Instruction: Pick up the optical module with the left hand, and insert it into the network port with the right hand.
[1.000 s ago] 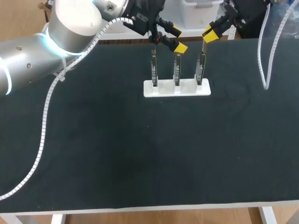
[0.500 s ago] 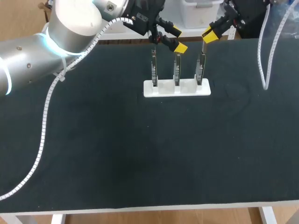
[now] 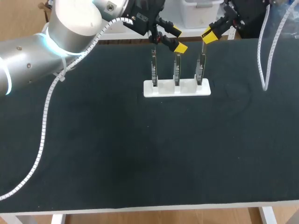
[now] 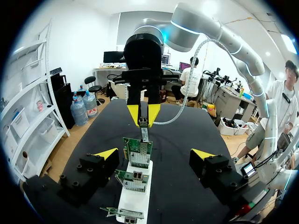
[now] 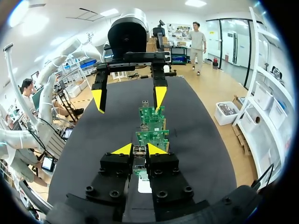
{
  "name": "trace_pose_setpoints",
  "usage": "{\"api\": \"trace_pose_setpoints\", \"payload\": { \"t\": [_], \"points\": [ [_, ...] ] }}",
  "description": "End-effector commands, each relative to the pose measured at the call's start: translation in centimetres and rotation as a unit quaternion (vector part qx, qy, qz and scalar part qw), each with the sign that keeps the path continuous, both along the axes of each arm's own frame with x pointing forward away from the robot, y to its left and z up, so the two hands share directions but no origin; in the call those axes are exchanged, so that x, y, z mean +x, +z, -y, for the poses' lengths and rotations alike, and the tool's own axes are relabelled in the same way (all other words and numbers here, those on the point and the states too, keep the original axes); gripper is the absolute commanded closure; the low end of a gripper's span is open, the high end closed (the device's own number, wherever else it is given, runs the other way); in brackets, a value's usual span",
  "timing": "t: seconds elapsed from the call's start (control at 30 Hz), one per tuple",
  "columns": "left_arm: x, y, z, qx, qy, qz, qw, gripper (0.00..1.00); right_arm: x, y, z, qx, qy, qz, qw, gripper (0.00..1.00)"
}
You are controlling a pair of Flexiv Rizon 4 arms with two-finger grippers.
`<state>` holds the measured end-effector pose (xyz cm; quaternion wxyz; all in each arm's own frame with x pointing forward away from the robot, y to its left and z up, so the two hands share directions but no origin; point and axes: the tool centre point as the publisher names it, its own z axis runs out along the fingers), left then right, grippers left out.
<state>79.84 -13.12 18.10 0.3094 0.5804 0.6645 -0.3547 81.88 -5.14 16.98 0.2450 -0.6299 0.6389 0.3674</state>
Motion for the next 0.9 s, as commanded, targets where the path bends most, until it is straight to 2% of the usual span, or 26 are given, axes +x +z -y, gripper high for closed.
{"api": "trace_pose_setpoints", "payload": {
  "t": [0.03, 0.9],
  "points": [
    [-0.26, 0.02, -0.05, 0.0, 0.003, 0.001, 1.0, 0.0, 0.12, 0.0, -0.1, 0.001, -0.002, 0.002, 1.0, 1.0],
    [-0.26, 0.02, -0.05, 0.0, 0.003, 0.001, 1.0, 0.0, 0.2, -0.15, -0.29, 0.002, -0.008, 0.001, 1.0, 1.0]
  ]
}}
